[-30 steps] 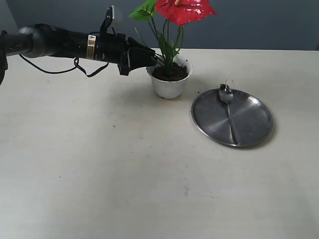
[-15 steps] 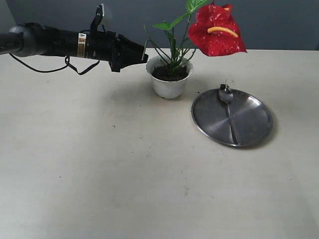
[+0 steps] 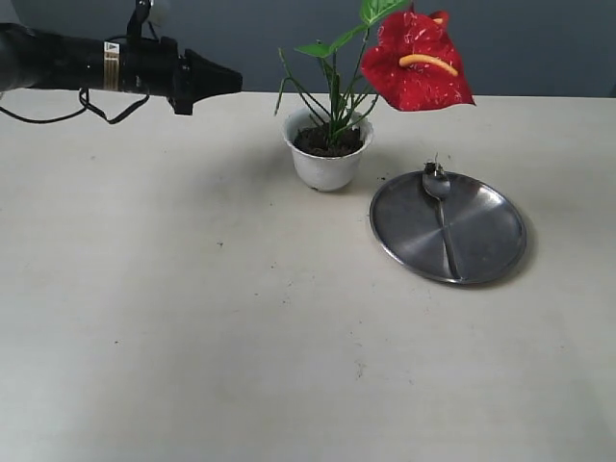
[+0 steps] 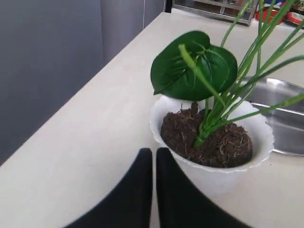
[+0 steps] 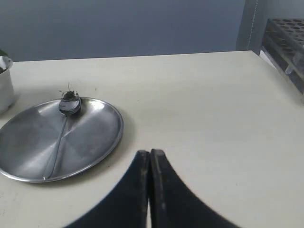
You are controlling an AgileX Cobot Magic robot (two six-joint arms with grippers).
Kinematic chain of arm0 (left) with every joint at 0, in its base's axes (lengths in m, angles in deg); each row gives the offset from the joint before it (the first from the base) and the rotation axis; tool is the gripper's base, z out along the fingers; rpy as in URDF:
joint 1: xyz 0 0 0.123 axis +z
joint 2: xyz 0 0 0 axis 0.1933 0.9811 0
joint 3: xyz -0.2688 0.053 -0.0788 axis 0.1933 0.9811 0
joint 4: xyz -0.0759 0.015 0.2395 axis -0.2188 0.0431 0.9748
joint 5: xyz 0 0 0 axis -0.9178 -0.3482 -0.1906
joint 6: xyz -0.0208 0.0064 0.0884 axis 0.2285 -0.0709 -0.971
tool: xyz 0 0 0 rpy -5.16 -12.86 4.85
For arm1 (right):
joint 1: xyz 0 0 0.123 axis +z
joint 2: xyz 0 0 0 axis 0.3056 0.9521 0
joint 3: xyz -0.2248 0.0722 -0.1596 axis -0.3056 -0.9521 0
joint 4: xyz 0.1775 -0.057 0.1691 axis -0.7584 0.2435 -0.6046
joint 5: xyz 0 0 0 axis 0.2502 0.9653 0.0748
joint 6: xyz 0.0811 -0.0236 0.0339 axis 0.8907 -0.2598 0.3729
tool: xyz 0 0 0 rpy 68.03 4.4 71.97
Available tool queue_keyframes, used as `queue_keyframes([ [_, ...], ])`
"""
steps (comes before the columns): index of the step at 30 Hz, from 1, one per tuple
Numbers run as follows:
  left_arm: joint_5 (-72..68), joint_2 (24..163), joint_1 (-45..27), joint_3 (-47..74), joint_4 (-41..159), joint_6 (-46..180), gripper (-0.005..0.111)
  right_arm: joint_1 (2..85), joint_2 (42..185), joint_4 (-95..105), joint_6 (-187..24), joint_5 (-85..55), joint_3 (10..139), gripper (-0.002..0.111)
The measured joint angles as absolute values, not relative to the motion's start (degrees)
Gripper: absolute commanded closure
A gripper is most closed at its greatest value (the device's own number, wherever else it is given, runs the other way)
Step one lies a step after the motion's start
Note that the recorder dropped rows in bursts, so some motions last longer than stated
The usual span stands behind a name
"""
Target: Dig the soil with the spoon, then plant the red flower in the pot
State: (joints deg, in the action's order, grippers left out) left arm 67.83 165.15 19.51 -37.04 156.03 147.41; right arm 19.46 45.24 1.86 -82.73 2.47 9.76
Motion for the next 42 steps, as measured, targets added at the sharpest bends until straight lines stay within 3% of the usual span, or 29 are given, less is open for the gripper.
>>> queue_keyframes([
  [14,67.59,154.27,20.21,-37.04,156.46,156.79,0.106,19.46,45.24,1.86,-82.73,2.47,9.76,0.109],
  [30,52.73,133.33,21.89,-36.77,158.95,169.69,0.106,19.46,45.24,1.86,-82.73,2.47,9.76,0.109],
  [42,49.19,120.78,24.19,-30.86,159.22,173.32,0.106,19.46,45.24,1.86,-82.73,2.47,9.76,0.109],
])
